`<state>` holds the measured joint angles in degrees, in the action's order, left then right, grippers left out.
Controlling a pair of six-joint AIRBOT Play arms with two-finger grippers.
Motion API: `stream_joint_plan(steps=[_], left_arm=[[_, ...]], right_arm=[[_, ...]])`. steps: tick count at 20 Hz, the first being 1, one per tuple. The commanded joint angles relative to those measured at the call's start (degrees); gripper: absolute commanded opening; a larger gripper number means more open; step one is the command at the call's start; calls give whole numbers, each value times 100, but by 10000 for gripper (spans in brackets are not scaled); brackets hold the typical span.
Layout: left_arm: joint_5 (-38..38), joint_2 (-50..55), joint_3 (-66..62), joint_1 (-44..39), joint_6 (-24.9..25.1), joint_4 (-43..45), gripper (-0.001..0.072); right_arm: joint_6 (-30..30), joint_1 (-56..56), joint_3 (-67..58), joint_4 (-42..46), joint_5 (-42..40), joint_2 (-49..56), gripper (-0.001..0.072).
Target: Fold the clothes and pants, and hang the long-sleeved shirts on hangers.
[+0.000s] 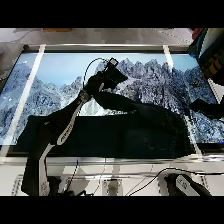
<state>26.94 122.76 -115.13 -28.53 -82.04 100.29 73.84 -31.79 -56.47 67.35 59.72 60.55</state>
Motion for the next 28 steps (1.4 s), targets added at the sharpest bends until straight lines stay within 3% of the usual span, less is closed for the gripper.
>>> stream_joint_plan(steps=[1, 2, 3, 4, 5, 9, 13, 15, 17, 18, 19, 20, 22, 26, 28], left_arm=[[-247, 310, -35, 111, 2, 188, 596], [-251, 330, -35, 131, 2, 190, 457], [-299, 321, -35, 142, 2, 238, 193], [-415, 315, -37, 140, 0, 363, 27], [-588, 315, -37, 138, 0, 378, 20], [-730, 9, -37, 138, 0, 492, 18], [-673, -846, -37, 173, -4, 1211, 17], [-339, -1150, -35, 251, -505, 905, 18], [496, -1137, -33, 264, -514, 852, 30], [918, -1062, -33, 264, -518, 852, 214], [1285, -957, -33, 264, -557, 850, 516], [1578, -855, -33, 269, -717, 850, 582], [1860, -632, -33, 269, -863, 848, 582], [1698, -291, -35, 293, -914, 855, 581], [1543, -192, -35, 308, -1344, 874, 579]], right_arm=[[4, 4, -7, -2, -83, -4, 672], [4, 4, -7, 0, -85, -4, 672], [4, 4, -7, 0, -85, -4, 672], [4, 4, -7, -2, -85, -4, 672], [4, 4, -7, -2, -85, -4, 672], [4, 4, -7, 0, -85, -4, 672], [4, 4, -7, -2, -83, -4, 672], [7, 4, -7, -2, -85, -4, 671], [26, 4, -7, -7, -79, -4, 672], [26, 4, -7, -9, -72, -4, 672], [26, 4, -7, -9, -70, -4, 671], [26, 4, -7, -7, -72, -4, 671], [26, 4, -7, -9, -76, -4, 671], [26, 4, -7, -7, -81, -4, 671], [26, 4, -7, -9, -81, -4, 671]])
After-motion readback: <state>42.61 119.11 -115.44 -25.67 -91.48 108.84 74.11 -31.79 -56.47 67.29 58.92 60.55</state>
